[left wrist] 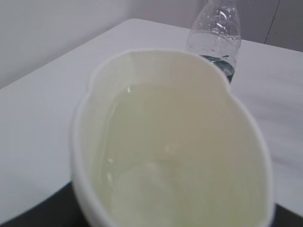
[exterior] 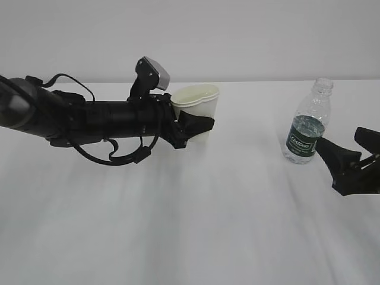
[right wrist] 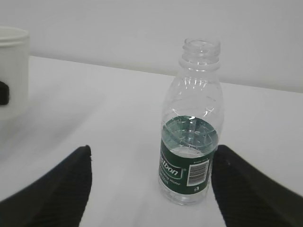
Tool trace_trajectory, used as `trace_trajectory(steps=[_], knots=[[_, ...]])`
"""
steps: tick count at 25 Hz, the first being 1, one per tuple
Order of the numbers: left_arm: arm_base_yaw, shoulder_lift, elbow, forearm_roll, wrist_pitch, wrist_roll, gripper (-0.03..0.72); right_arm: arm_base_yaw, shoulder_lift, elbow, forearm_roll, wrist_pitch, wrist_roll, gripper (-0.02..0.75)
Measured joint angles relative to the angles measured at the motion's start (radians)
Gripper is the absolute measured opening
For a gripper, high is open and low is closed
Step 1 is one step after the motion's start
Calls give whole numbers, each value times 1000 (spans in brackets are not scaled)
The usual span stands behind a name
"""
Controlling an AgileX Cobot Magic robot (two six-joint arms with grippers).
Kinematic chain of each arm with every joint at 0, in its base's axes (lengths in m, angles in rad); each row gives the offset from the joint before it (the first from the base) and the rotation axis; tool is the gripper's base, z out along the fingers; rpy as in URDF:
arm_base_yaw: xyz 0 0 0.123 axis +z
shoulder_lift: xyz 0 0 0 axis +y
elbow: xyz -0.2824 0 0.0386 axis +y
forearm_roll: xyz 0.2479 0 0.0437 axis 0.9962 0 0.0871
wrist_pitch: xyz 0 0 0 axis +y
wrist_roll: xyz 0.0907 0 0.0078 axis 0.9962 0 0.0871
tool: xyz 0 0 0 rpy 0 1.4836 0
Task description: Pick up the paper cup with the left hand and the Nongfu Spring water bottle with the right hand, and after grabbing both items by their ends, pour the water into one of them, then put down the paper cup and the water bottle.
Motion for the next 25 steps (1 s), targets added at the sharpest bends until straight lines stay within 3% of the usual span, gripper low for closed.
trace_trajectory(steps=[6, 13, 25], knots=[[32, 0, 2, -2, -16, 16, 379, 0, 0, 0, 0, 0, 2, 588], [40, 0, 70, -90, -54, 132, 379, 0, 0, 0, 0, 0, 2, 588], [40, 0, 123, -193, -54, 196, 379, 0, 0, 0, 0, 0, 19, 588]])
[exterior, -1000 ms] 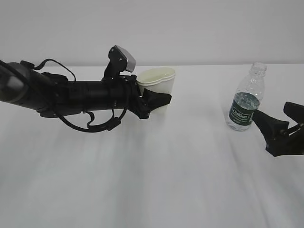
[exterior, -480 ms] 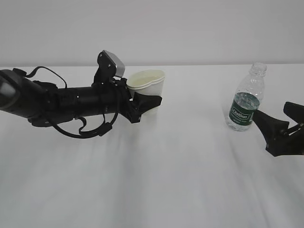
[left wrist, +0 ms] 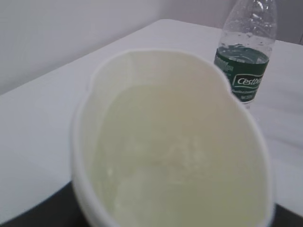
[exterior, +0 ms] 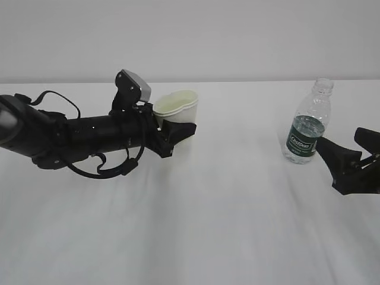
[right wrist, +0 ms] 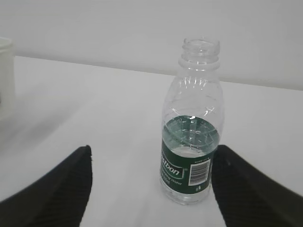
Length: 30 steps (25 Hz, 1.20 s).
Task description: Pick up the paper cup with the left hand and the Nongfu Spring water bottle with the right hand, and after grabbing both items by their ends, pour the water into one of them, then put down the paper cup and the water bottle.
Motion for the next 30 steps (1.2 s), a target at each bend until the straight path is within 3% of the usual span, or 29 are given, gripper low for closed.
trace_trajectory(steps=[6, 18, 30], knots=[[22, 0, 69, -76, -32, 56, 379, 0, 0, 0, 0, 0, 2, 588], [190, 0, 232, -182, -167, 117, 379, 0, 0, 0, -1, -2, 9, 588], [216, 0, 254, -279, -181, 236, 378, 0, 0, 0, -4, -2, 27, 588]])
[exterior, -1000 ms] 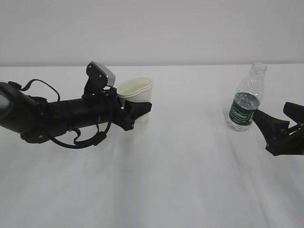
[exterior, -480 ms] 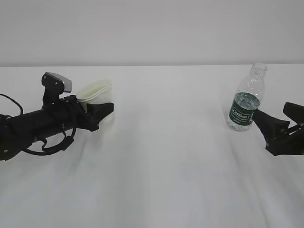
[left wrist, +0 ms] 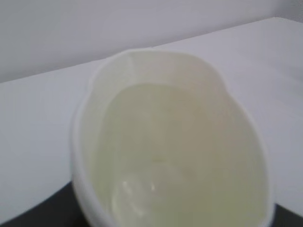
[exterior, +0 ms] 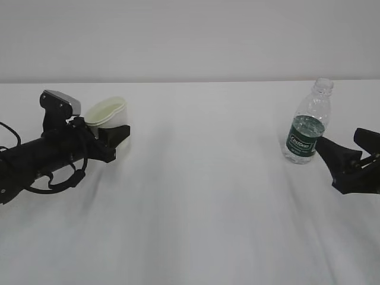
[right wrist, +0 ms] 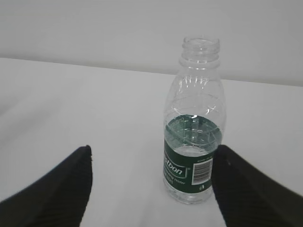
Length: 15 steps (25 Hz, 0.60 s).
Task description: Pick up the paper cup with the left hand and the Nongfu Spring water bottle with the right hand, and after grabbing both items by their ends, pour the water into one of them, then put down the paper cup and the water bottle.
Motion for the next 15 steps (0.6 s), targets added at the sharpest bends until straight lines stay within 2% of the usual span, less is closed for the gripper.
trace_trajectory(steps=[6, 15], knots=[[0, 0, 36, -77, -29, 82, 377, 0, 0, 0, 0, 0, 0, 588], [2, 0, 36, -119, -29, 94, 377, 0, 0, 0, -5, 0, 2, 588]])
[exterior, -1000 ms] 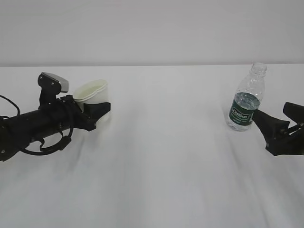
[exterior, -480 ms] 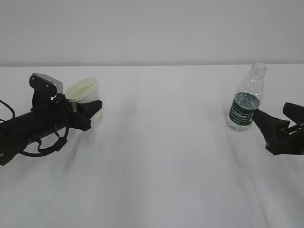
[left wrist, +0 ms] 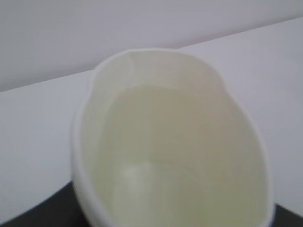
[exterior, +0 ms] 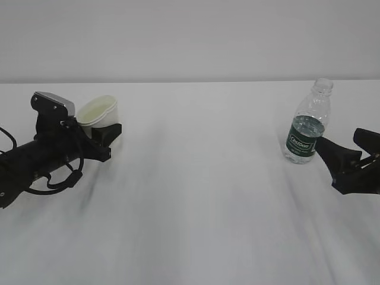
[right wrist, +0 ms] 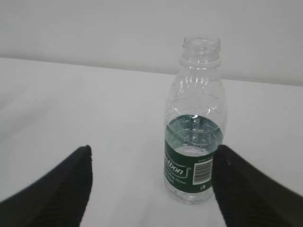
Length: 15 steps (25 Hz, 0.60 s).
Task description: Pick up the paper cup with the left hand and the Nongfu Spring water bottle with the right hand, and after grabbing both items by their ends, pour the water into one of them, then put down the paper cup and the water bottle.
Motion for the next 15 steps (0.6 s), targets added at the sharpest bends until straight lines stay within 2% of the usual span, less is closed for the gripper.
trace_trajectory(steps=[15], knots=[[1, 70, 0, -52, -6, 16, 375, 0, 0, 0, -1, 0, 2, 588]])
